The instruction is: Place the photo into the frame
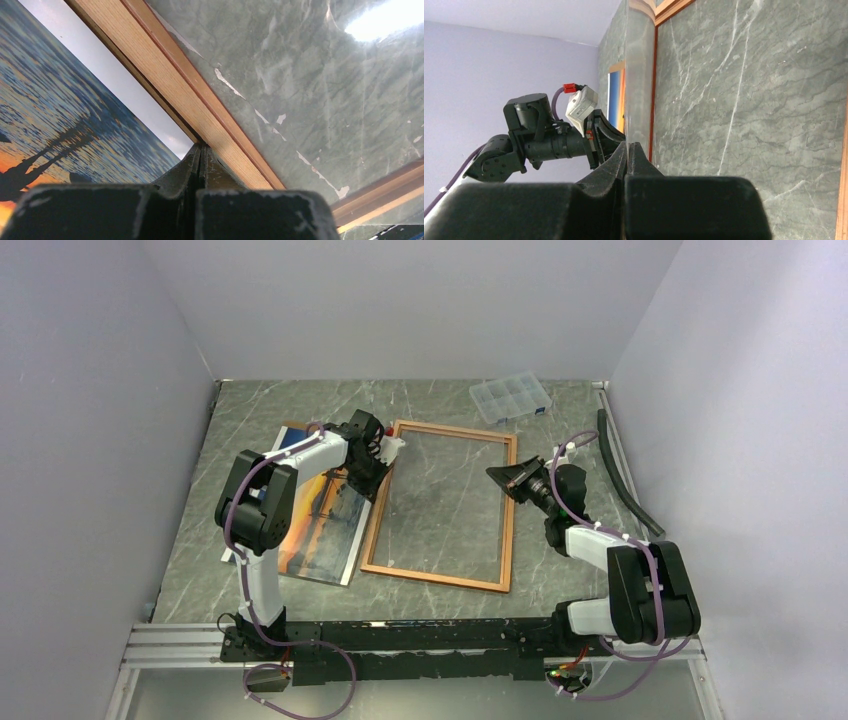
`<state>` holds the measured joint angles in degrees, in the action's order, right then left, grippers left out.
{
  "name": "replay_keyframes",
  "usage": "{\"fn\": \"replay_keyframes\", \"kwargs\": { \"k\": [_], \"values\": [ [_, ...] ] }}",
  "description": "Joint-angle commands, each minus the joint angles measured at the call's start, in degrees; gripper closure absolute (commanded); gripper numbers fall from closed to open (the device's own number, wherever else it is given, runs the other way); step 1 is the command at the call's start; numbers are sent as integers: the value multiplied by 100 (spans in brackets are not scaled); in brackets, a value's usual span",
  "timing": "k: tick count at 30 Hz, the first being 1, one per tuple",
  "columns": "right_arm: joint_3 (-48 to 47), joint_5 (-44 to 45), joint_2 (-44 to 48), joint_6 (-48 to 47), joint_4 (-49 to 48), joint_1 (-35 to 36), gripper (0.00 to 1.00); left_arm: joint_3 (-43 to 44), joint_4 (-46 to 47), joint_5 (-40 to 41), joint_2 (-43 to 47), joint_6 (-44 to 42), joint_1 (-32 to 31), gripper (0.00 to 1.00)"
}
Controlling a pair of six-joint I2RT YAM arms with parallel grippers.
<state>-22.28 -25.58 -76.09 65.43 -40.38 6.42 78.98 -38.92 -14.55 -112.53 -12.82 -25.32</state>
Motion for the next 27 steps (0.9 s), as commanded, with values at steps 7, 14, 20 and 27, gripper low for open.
{"fn": "replay_keyframes", "kwargs": {
  "k": [7, 14, 20, 27],
  "values": [
    [-88, 29, 54, -428, 188, 63, 98, -8, 143, -199, 196, -42, -72, 97],
    [-586, 264, 24, -1362, 1488, 168, 70, -18, 165, -209, 205, -32, -61, 97],
    [-965, 765, 51, -2053, 2526, 295, 43, -15, 165, -198, 222, -36, -34, 97],
    [-1296, 1250, -3, -2537, 3315, 325, 35, -11, 159, -197, 223, -38, 0, 98]
  ]
}}
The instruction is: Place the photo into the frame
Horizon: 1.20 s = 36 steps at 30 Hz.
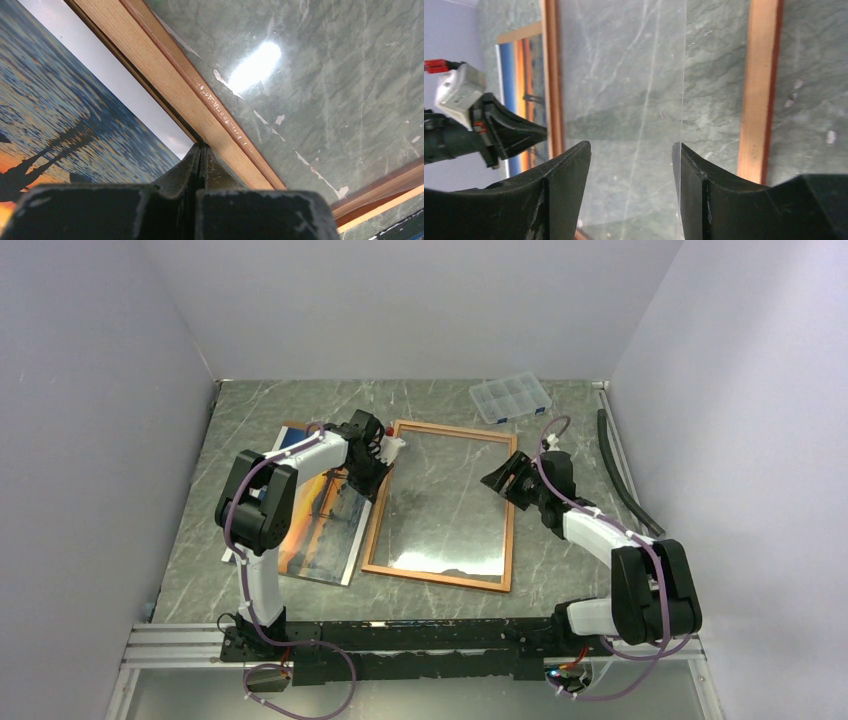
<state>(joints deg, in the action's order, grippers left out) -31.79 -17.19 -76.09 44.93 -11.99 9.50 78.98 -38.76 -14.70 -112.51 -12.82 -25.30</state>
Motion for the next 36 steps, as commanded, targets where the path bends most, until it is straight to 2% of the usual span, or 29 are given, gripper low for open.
{"fn": "replay_keyframes", "kwargs": {
  "k": [1, 4, 6, 12, 23, 36],
  "values": [
    [-390, 480, -44, -518, 571, 17, 34, -6, 146, -185, 221, -30, -1, 97],
    [-503, 643, -118, -624, 770, 17, 32, -1, 147, -198, 221, -25, 5, 97],
    [-588, 737, -163, -655, 868, 17, 25, -5, 142, -187, 229, -33, 3, 97],
    [-784, 832, -276, -708, 1039, 23, 22, 3, 137, -180, 255, -39, 45, 97],
    [-1017, 965, -393, -744, 1300, -15, 21, 32, 116, -215, 282, -54, 95, 97],
    [-637, 757, -61, -545, 1365, 107, 24, 53, 100, -289, 252, -41, 123, 97]
  ]
}}
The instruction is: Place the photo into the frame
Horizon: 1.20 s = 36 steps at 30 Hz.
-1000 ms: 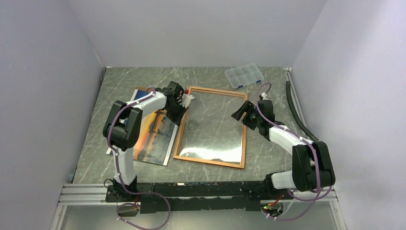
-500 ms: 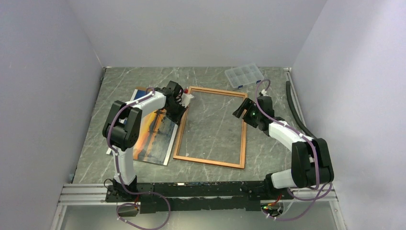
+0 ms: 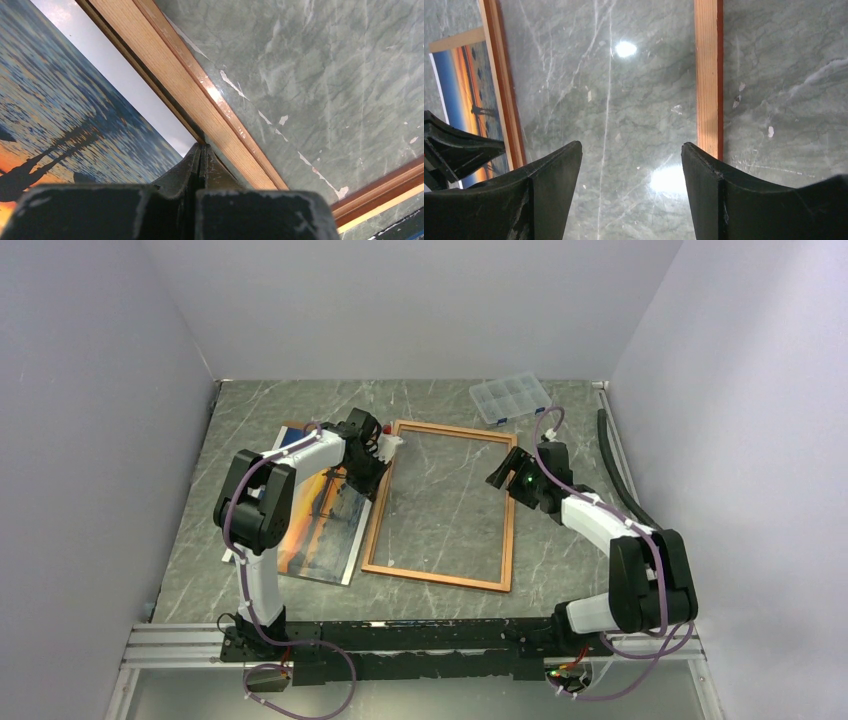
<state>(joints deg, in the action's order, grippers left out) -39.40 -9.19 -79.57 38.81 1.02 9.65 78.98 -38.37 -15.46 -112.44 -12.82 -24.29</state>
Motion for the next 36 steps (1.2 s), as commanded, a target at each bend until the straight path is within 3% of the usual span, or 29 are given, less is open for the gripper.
{"fn": "replay_keyframes", "kwargs": {
  "k": [1, 10, 17, 23, 24, 26, 28, 31, 36],
  "values": [
    [170, -26, 330, 76, 118, 147, 25, 43, 65, -249, 236, -38, 19, 97],
    [409, 313, 1060, 199, 666, 680, 25, 40, 168, -320, 107, 30, -153, 97],
    [-256, 646, 1049, 366, 854, 1521, 25, 460, -228, -180, 237, 12, -68, 97],
    [-1659, 867, -330, 432, 609, 2705, 25, 1417, -1189, 0, 906, -302, 1369, 94],
    [-2006, 893, -653, 404, 613, 2911, 24, 1486, -1265, 56, 998, -377, 1661, 88],
    [-2717, 901, -1280, 371, 724, 3282, 24, 1471, -1279, 228, 1231, -484, 2233, 57],
    [-3428, 867, -1903, 369, 882, 3594, 24, 1268, -1165, 456, 1400, -672, 2819, 41],
    [-4423, 770, -2747, 392, 1202, 3877, 23, 792, -847, 765, 1524, -958, 3517, 38],
    [-5551, 525, -3838, 502, 1571, 4142, 24, 557, -915, 660, 1128, -1194, 4314, 50]
  ]
}}
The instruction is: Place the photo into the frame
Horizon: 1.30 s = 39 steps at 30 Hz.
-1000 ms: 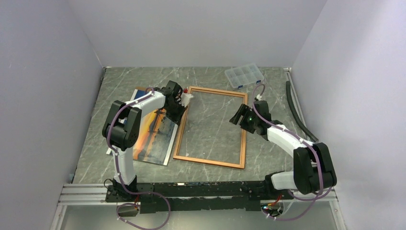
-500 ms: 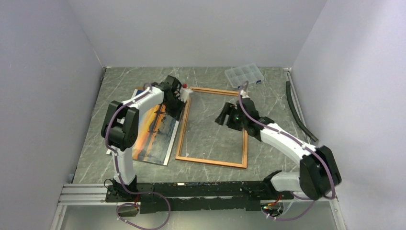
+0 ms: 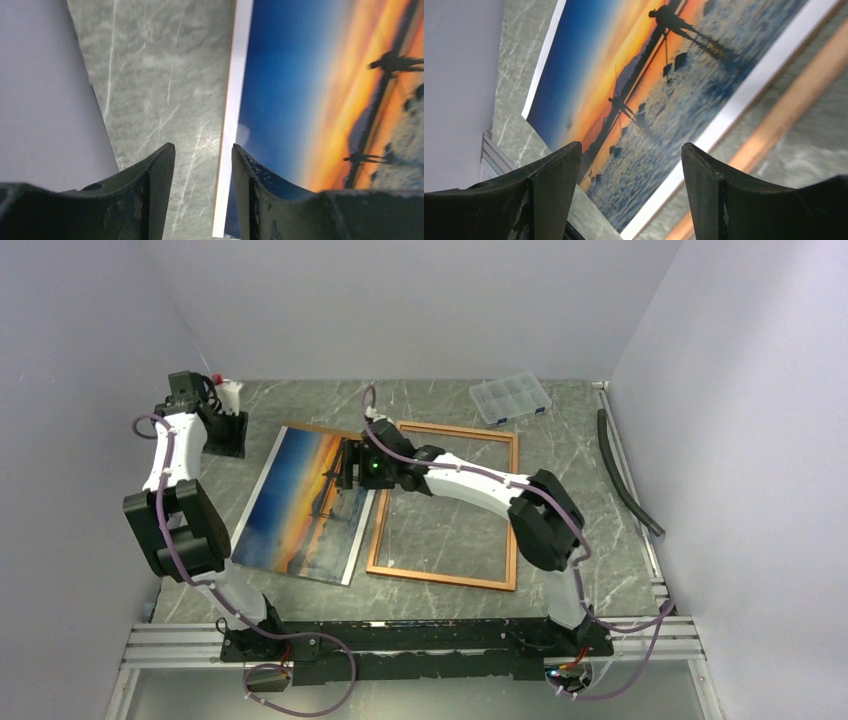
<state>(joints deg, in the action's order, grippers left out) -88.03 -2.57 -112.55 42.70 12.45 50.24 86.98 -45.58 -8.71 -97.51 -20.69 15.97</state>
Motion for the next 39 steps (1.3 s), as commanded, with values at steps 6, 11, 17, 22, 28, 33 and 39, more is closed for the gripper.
{"fn": "replay_keyframes", "kwargs": {
  "k": [6, 11, 17, 22, 28, 33, 39],
  "values": [
    [-1093, -300, -1158, 217, 829, 183, 24, -711, -8, -96, -550, -478, 461, 54],
    [-957, -303, -1285, 301, 1097, 186, 24, -1125, 544, 377, -727, -535, 484, 58],
    [-767, -233, -1236, 370, 1294, 187, 24, -1528, 837, 418, -769, -515, 474, 61],
    [-806, -153, -1320, 400, 1555, 179, 24, -1846, 953, 373, -704, -505, 439, 65],
    [-889, -175, -1457, 529, 1677, 180, 25, -2228, 1068, 301, -509, -456, 324, 70],
    [-894, -551, -1518, 661, 1342, 170, 25, -2405, 1132, 260, -458, -452, 233, 74],
    [-843, -885, -1506, 805, 972, 142, 26, -2565, 1213, 95, -600, -373, 138, 81]
  ]
}}
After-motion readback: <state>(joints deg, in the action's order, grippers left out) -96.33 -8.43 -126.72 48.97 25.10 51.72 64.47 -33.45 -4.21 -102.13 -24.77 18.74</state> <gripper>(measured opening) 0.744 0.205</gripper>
